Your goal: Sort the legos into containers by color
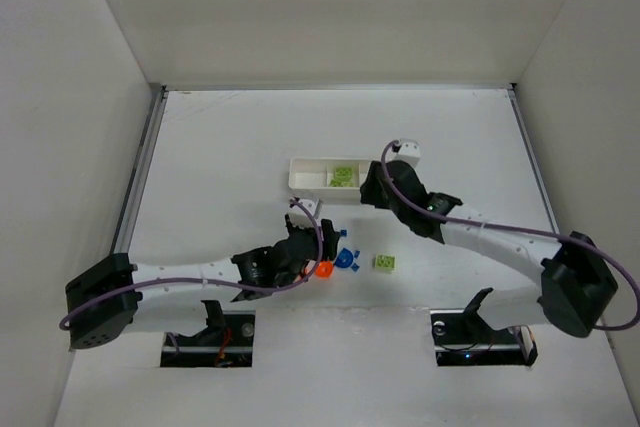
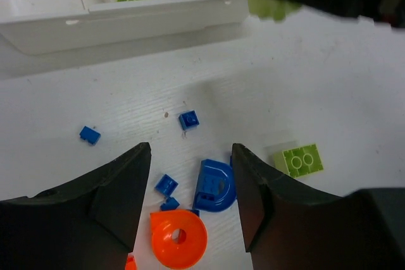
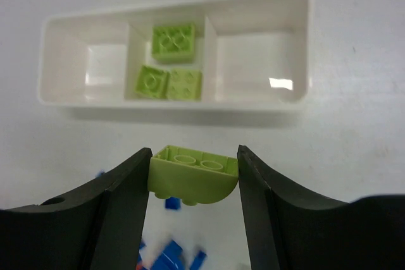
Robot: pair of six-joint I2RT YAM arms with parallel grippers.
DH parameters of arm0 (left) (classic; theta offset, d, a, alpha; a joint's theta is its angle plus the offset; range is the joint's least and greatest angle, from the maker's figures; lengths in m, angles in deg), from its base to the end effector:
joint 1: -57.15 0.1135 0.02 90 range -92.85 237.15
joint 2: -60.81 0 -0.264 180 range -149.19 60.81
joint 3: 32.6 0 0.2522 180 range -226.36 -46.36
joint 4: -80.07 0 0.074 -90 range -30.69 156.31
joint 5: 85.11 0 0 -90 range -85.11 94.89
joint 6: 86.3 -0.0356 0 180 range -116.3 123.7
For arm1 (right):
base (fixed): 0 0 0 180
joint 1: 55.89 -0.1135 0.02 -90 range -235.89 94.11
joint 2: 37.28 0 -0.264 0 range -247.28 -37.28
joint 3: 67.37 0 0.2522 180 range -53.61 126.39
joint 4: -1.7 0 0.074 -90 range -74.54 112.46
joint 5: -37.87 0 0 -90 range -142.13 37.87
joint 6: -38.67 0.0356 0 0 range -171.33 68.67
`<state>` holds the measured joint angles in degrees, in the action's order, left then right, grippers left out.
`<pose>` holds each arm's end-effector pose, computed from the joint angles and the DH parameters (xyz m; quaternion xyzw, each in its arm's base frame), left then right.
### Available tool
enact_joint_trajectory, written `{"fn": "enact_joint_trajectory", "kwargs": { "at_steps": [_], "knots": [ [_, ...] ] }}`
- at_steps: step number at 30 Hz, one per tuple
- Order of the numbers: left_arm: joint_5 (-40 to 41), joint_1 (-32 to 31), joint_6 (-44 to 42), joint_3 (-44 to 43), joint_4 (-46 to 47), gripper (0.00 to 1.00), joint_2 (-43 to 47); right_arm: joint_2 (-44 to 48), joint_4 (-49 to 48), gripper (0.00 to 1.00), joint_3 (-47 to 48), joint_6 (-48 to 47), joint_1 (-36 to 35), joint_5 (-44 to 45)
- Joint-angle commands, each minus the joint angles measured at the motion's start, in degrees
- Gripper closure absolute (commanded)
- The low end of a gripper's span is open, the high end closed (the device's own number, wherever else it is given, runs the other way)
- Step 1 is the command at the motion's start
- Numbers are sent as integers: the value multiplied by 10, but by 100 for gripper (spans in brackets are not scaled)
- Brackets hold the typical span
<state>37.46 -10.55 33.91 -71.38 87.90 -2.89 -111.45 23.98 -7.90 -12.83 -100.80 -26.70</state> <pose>0.1054 -0.2066 0.2133 0.0903 0.7846 -0.2821 0.5446 0.2068 0.1845 0.2396 0.0493 0.8770 0.1426 0.4561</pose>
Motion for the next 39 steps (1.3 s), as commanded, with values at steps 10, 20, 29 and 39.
{"fn": "enact_joint_trajectory", "kwargs": {
  "at_steps": [10,20,29,39],
  "knots": [
    [63,-53,62,52,-51,46,72,-268,-107,47,249,-100,43,-39],
    [64,-94,63,6,-49,43,1,-268,-110,25,246,-106,48,-24],
    [57,-164,23,-117,-33,29,-153,-101,-146,27,98,-103,77,-6],
    [29,-166,19,-256,-88,22,-309,21,-162,15,-50,-74,141,-24]
  ]
}}
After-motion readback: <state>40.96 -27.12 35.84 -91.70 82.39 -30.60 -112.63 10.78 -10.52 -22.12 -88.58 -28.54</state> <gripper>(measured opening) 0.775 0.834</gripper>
